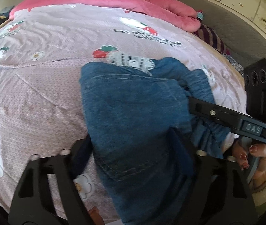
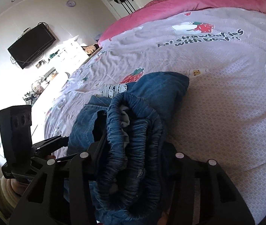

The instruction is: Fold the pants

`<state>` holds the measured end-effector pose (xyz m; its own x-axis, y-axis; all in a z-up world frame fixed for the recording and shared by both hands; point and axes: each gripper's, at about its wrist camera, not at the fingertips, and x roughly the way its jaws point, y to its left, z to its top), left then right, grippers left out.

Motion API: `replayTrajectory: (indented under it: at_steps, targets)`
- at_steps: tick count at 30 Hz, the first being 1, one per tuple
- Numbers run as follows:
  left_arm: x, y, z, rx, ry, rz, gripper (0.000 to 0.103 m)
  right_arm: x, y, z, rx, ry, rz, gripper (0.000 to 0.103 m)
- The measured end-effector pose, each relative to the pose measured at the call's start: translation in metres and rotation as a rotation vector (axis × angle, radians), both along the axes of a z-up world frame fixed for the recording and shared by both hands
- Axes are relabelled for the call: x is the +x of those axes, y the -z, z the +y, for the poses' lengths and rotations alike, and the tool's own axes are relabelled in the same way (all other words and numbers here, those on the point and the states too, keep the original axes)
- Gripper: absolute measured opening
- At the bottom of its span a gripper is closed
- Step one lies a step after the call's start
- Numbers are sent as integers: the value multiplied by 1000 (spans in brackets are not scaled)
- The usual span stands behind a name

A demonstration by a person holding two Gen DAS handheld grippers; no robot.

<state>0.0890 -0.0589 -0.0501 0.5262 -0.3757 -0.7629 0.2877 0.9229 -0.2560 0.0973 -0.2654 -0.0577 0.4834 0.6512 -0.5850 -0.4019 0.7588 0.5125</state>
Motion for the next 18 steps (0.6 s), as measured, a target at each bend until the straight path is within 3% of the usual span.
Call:
replayTrajectory:
  at_steps: [8, 18]
  targets:
    - [-7, -11, 1, -8, 24, -44, 26, -6, -8, 5, -14, -8, -25, 40]
    - [-18, -34, 10, -48, 17, -85, 20, -17, -37, 11, -24, -3, -95, 39]
